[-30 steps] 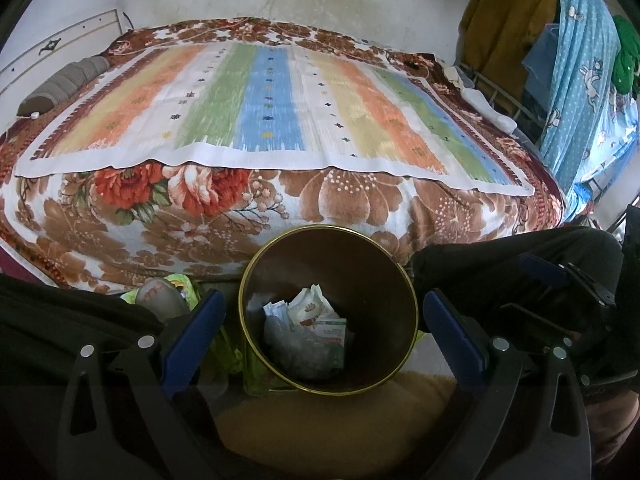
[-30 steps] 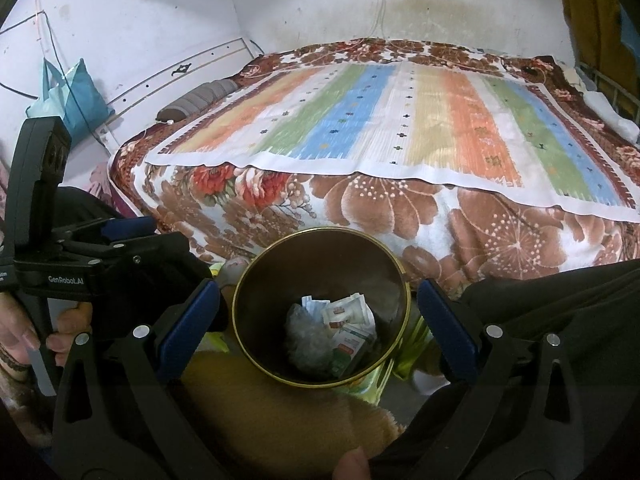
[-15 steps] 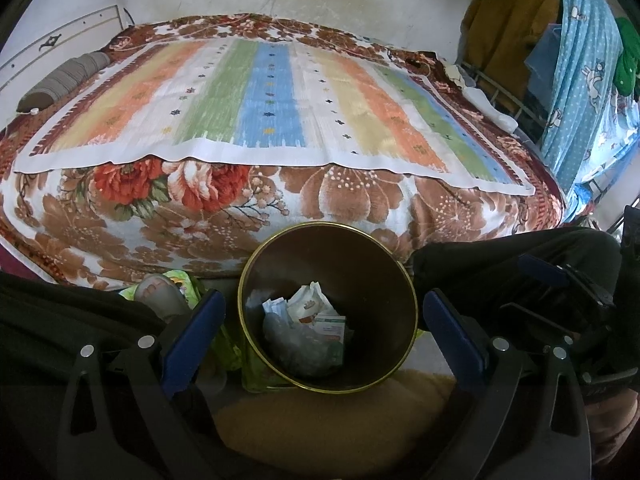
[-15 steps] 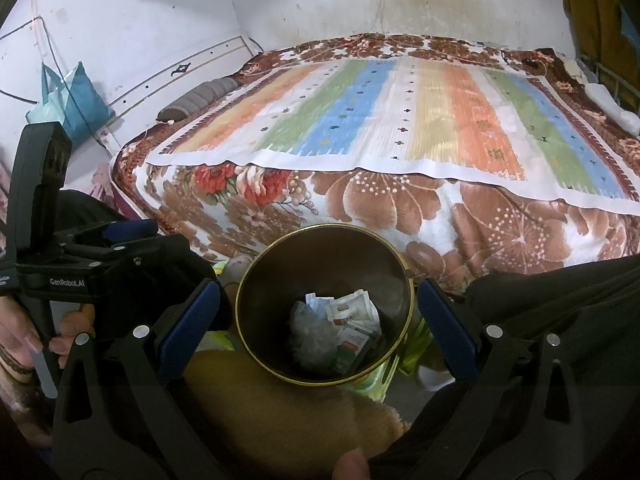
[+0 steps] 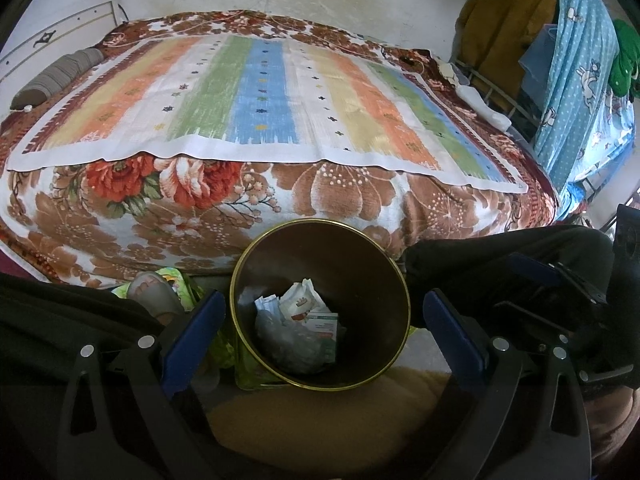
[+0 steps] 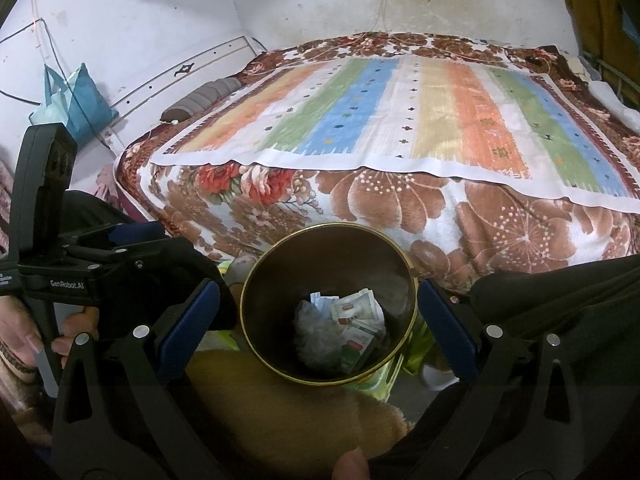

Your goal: Collect trash

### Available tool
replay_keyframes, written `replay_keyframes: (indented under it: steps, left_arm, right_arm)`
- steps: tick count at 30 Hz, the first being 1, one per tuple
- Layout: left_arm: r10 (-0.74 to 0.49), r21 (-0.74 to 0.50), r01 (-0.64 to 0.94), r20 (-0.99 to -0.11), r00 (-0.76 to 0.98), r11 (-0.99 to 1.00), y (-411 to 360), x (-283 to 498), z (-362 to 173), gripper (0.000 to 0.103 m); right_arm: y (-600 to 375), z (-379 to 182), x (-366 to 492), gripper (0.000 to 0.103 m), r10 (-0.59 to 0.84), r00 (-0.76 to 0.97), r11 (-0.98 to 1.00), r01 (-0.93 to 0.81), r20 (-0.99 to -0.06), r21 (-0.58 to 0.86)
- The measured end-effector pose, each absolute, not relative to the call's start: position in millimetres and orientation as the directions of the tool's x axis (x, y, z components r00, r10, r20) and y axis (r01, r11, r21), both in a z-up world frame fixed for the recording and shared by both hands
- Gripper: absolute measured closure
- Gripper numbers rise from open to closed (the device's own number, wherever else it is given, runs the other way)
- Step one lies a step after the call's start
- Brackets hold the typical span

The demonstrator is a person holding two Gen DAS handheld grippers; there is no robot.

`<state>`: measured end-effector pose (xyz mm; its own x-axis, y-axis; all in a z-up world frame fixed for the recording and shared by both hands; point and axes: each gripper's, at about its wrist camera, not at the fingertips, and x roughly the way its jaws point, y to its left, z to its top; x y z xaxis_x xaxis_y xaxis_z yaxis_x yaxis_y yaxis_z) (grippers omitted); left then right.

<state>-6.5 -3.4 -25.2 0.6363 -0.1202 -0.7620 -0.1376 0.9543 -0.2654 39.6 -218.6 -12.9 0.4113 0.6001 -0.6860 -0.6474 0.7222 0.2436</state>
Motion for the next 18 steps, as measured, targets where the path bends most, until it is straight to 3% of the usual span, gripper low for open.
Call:
replay_keyframes:
  steps: [18]
  left_arm:
    - [-0.120,-0.265,-0.138,-0.763,0.636,0.954,-3.4,-6.1,-24.7,0.006]
  right_arm:
    - [-217.6,-12.6,39.5,0.009,0.600,0.411,0.722,-0.647,-0.687,0.244]
